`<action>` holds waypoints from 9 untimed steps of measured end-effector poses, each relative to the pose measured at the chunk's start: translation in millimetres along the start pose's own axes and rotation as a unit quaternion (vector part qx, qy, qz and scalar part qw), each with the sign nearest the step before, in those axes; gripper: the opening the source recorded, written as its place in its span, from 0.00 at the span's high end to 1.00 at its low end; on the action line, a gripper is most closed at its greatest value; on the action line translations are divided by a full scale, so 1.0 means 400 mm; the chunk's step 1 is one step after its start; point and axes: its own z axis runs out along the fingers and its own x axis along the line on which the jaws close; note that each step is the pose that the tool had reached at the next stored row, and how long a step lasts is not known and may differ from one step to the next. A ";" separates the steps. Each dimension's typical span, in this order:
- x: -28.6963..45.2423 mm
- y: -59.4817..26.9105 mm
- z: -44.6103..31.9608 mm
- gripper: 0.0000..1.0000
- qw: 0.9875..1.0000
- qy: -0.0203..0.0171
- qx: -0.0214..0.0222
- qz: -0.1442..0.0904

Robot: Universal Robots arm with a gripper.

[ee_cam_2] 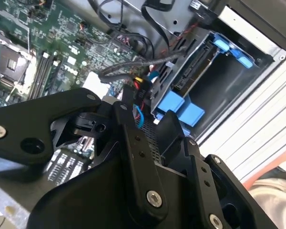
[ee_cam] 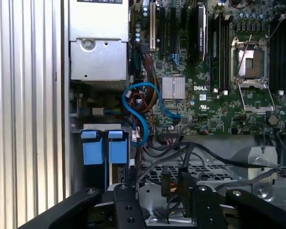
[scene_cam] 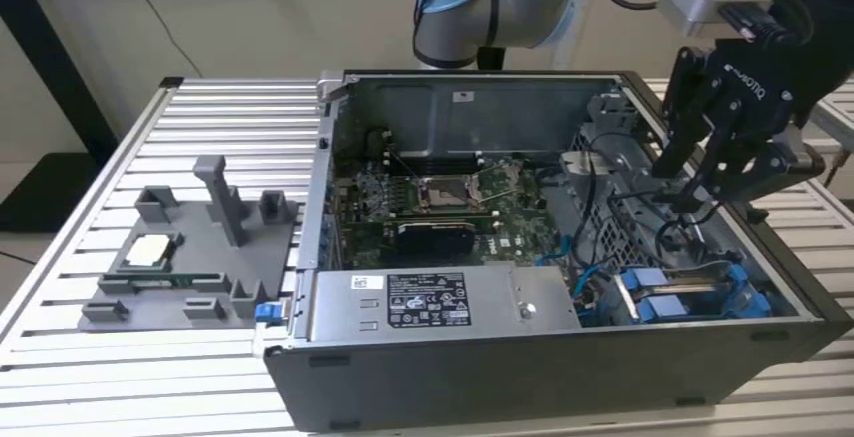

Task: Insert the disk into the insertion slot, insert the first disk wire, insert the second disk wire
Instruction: 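Insert the first disk wire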

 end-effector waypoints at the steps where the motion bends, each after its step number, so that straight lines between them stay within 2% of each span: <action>1: -0.002 0.000 0.001 0.53 1.000 -0.001 0.000 0.000; 9: -0.017 0.000 0.006 0.53 1.000 -0.008 0.000 0.000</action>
